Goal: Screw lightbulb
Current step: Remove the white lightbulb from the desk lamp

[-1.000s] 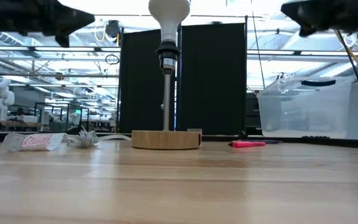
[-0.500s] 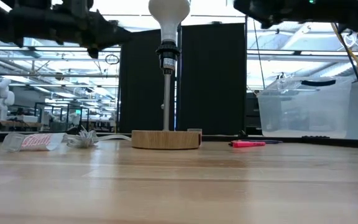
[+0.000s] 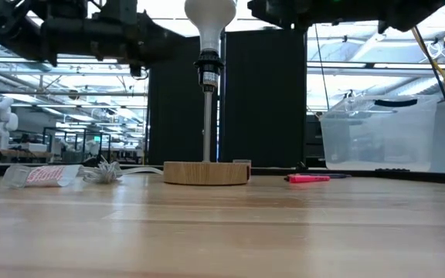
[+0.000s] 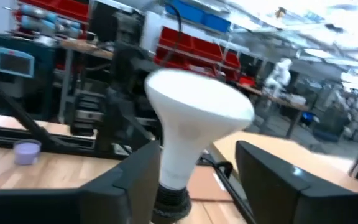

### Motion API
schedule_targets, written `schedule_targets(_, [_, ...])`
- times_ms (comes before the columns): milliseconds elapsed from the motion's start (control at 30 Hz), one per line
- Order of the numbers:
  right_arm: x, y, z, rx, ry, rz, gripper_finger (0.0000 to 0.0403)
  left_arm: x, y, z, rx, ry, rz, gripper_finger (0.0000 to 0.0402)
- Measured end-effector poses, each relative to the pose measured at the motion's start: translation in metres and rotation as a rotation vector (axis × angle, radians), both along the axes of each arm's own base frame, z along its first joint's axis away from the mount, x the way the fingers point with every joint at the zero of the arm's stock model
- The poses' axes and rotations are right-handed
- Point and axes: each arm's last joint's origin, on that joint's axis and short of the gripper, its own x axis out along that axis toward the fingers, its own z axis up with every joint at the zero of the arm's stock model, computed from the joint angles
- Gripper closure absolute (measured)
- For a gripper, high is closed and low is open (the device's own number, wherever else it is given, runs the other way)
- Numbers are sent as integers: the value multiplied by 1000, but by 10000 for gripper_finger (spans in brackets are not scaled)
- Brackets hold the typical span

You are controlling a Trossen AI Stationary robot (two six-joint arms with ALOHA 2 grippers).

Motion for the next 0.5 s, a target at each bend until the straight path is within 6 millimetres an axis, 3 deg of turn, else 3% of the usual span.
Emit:
schedule_targets(233, [14,-2,-8,99,13,3,142,16,0,-5,9,54,-40,187])
schedule_targets(500, [46,-4,-18,154,41,1,133,27,1,-8,3,75,-42,187])
